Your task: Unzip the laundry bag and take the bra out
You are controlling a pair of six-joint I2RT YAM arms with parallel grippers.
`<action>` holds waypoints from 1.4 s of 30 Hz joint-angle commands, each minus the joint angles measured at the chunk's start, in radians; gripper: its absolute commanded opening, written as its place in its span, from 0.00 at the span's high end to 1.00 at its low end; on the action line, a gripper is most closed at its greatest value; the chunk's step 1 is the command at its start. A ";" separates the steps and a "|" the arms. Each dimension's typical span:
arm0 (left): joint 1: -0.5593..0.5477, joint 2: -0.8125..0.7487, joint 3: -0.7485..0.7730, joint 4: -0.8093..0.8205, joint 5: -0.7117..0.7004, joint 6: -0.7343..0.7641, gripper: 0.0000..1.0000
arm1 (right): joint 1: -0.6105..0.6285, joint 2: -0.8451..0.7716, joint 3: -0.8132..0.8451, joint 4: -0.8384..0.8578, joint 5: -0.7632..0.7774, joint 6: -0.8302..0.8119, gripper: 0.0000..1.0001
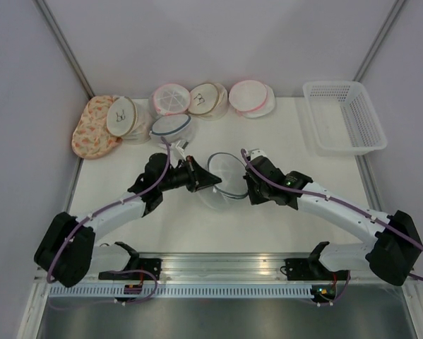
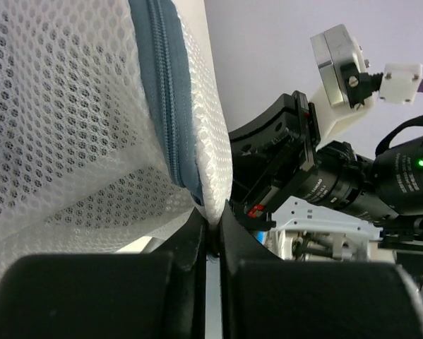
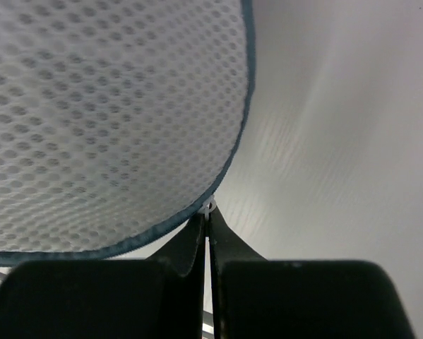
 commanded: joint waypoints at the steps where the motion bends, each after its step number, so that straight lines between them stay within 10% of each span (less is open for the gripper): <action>1: 0.006 0.128 0.148 -0.016 0.157 0.201 0.98 | -0.006 -0.049 0.050 -0.020 0.041 -0.026 1.00; 5: 0.008 0.212 0.234 -0.060 0.136 0.197 0.57 | -0.006 -0.077 0.059 -0.014 -0.002 -0.026 0.99; 10: 0.005 0.079 0.237 -0.508 -0.232 0.266 0.35 | -0.004 -0.098 0.056 0.005 -0.077 -0.021 1.00; 17: 0.005 -0.174 0.098 -0.724 -0.447 0.141 0.34 | -0.006 -0.083 0.017 0.098 -0.365 -0.009 0.99; 28: -0.060 -0.511 -0.088 -0.689 -0.317 -0.179 0.32 | 0.010 -0.084 -0.126 0.396 -0.728 0.091 1.00; 42: -0.255 -0.289 -0.099 -0.352 -0.347 -0.335 0.23 | 0.103 0.000 -0.098 0.486 -0.717 0.109 1.00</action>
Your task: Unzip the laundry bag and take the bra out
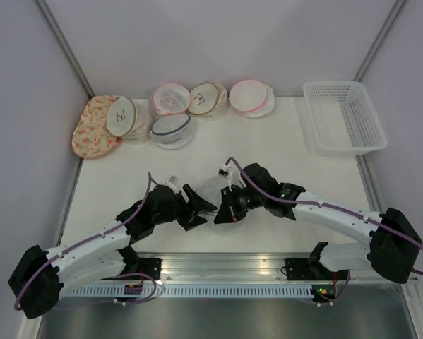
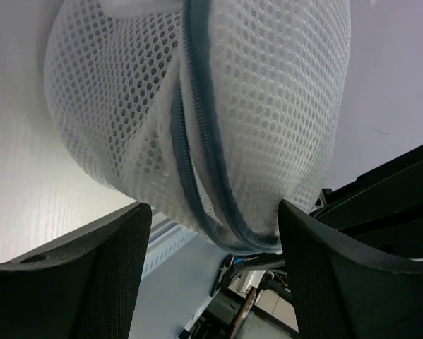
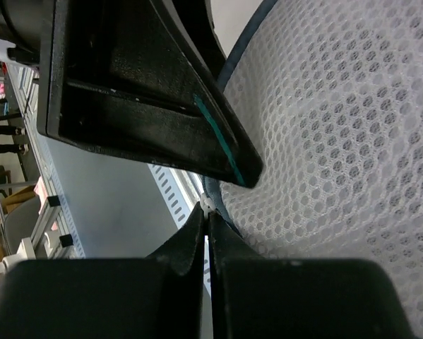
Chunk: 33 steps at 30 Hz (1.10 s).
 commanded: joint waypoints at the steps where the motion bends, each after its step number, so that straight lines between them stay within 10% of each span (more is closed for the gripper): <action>1: -0.039 0.030 0.024 0.168 -0.042 -0.081 0.24 | 0.025 0.014 0.038 0.057 -0.013 0.003 1.00; 5: -0.043 0.043 0.037 0.173 -0.075 -0.064 0.43 | 0.056 0.011 0.041 0.009 0.031 -0.020 1.00; 9: -0.043 0.037 0.041 0.146 -0.098 -0.052 0.98 | 0.064 -0.001 0.055 -0.073 0.084 -0.058 1.00; 20: -0.039 -0.077 0.028 -0.005 -0.194 0.040 0.98 | 0.064 -0.004 0.121 -0.491 0.465 -0.144 1.00; 33: -0.024 -0.022 0.066 0.164 -0.047 0.294 0.98 | 0.050 0.134 0.213 -0.500 0.912 -0.087 1.00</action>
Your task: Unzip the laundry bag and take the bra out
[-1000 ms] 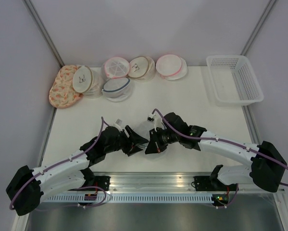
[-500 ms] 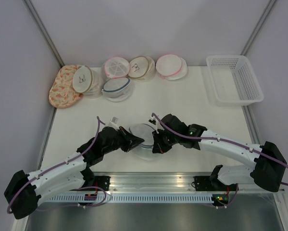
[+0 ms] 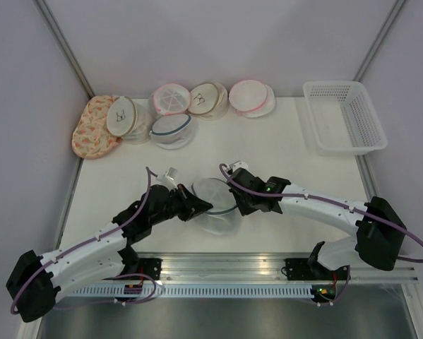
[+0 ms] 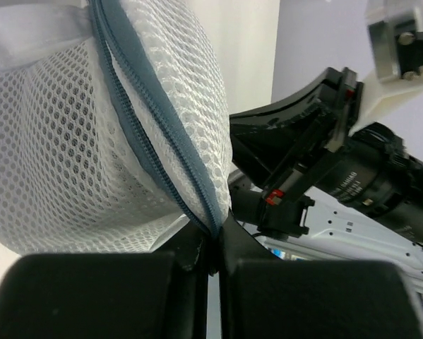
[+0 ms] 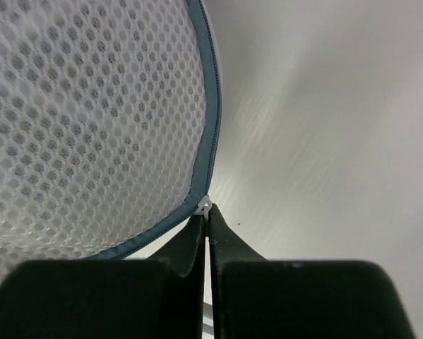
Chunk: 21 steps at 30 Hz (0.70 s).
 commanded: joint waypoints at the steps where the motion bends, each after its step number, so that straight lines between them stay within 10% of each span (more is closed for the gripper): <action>1: 0.016 0.066 0.083 0.058 0.033 0.198 0.98 | -0.014 -0.020 0.068 -0.063 0.184 0.014 0.99; 8: 0.104 0.348 0.366 -0.002 0.099 0.448 0.97 | -0.015 -0.122 0.093 -0.056 0.185 0.013 1.00; 10: 0.122 0.399 0.426 -0.010 0.117 0.474 0.81 | -0.014 -0.137 0.088 -0.057 0.160 0.011 0.99; 11: 0.125 0.442 0.443 -0.025 0.108 0.479 0.52 | -0.014 -0.140 0.085 -0.056 0.154 0.013 1.00; 14: 0.125 0.474 0.482 -0.150 0.016 0.471 0.31 | -0.014 -0.149 0.068 -0.045 0.114 0.018 1.00; 21: 0.125 0.419 0.402 -0.410 -0.169 0.315 0.25 | -0.014 -0.145 0.019 0.027 -0.053 0.027 1.00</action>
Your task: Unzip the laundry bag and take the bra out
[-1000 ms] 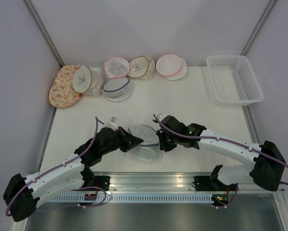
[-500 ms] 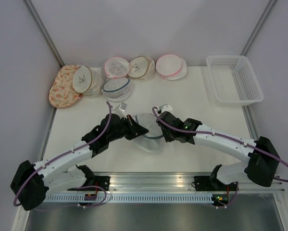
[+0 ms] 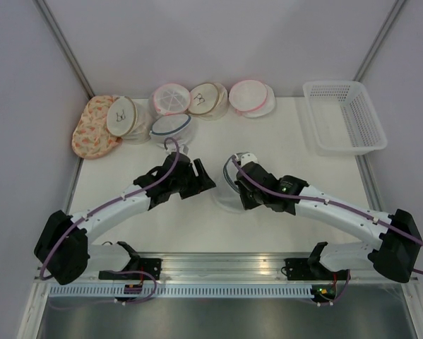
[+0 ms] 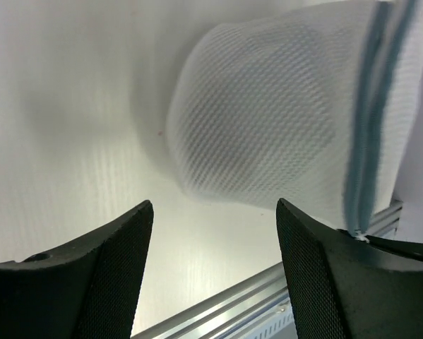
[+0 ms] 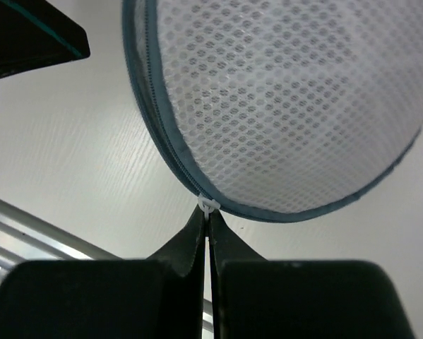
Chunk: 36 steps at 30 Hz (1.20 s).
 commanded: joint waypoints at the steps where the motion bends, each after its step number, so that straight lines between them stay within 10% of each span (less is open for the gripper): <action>1: 0.000 -0.111 -0.084 -0.118 -0.087 -0.096 0.25 | 0.001 -0.009 -0.023 0.077 -0.136 0.015 1.00; 9: -0.005 -0.402 -0.284 0.150 0.063 -0.240 0.22 | 0.003 -0.026 -0.092 0.241 -0.457 0.005 1.00; 26: -0.082 -0.205 -0.270 0.503 0.256 -0.093 0.23 | 0.003 -0.057 -0.078 0.263 -0.541 -0.024 1.00; 28: -0.088 -0.196 -0.269 0.503 0.256 -0.085 0.28 | 0.003 -0.051 -0.078 0.263 -0.542 -0.022 0.99; 33: -0.091 -0.192 -0.269 0.449 0.230 -0.067 0.91 | 0.001 -0.037 -0.074 0.255 -0.543 -0.024 1.00; 36: -0.089 -0.215 -0.272 0.393 0.183 -0.059 0.98 | 0.003 -0.038 -0.077 0.234 -0.551 -0.022 1.00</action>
